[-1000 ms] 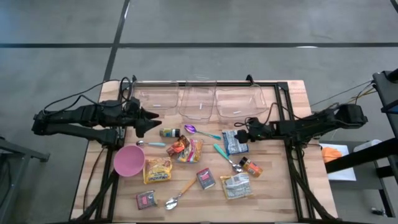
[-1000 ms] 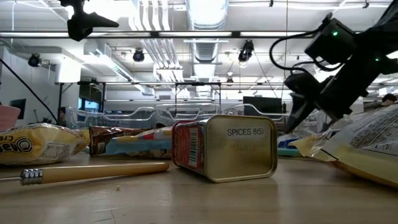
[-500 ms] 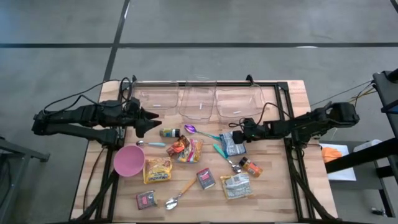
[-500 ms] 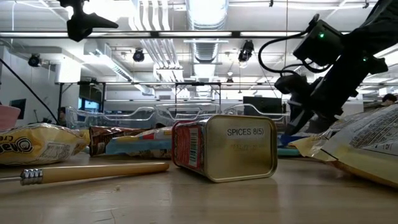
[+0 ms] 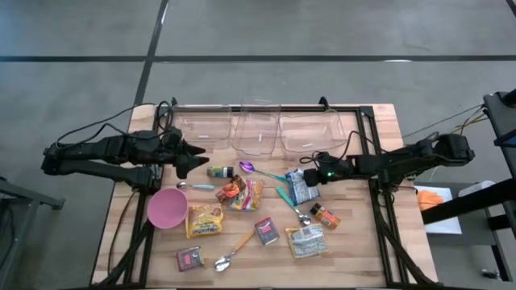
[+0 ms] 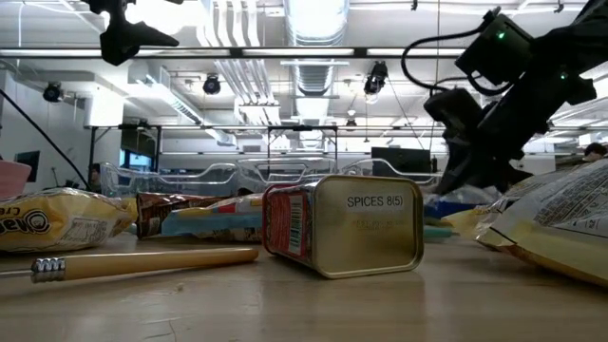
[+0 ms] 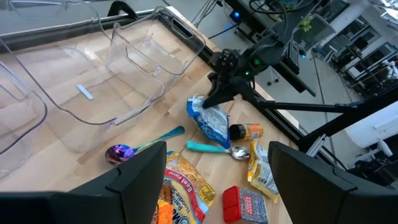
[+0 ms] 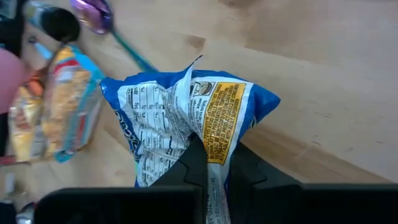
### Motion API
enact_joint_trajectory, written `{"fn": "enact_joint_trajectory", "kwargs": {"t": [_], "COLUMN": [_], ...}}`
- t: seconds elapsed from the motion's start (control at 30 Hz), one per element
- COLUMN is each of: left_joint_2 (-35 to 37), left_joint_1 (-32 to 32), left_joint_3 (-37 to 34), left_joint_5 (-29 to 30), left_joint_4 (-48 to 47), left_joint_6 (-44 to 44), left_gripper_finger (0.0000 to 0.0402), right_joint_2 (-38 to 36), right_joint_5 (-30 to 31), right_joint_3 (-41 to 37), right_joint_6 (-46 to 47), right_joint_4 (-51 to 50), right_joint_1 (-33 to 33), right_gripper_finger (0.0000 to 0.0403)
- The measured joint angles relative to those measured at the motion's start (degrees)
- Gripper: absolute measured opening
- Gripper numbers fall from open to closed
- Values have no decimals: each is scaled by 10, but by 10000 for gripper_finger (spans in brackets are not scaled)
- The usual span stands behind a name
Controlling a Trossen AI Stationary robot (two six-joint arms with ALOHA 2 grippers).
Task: Pick & Place Food Item
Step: Put the blue noodle pack into the right transparent bin
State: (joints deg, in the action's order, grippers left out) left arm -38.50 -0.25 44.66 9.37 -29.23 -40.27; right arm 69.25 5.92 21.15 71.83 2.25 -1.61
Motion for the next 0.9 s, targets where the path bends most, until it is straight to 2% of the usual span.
{"fn": "enact_joint_trajectory", "kwargs": {"t": [0.27,0.53,0.73,0.9], "left_joint_2": [0,0,0,0], "left_joint_1": [0,0,0,0], "left_joint_3": [0,0,0,0], "left_joint_5": [0,-2,-2,-2], "left_joint_4": [0,0,3,3], "left_joint_6": [-1,-7,-6,-6], "left_gripper_finger": [290,290,290,290], "right_joint_2": [-67,-151,-171,-159], "right_joint_5": [-4,6,49,66], "right_joint_3": [0,33,132,233], "right_joint_6": [-14,-102,-181,-229], "right_joint_4": [1,-10,-143,-301], "right_joint_1": [0,-2,-16,-75], "right_gripper_finger": [18,17,17,17]}}
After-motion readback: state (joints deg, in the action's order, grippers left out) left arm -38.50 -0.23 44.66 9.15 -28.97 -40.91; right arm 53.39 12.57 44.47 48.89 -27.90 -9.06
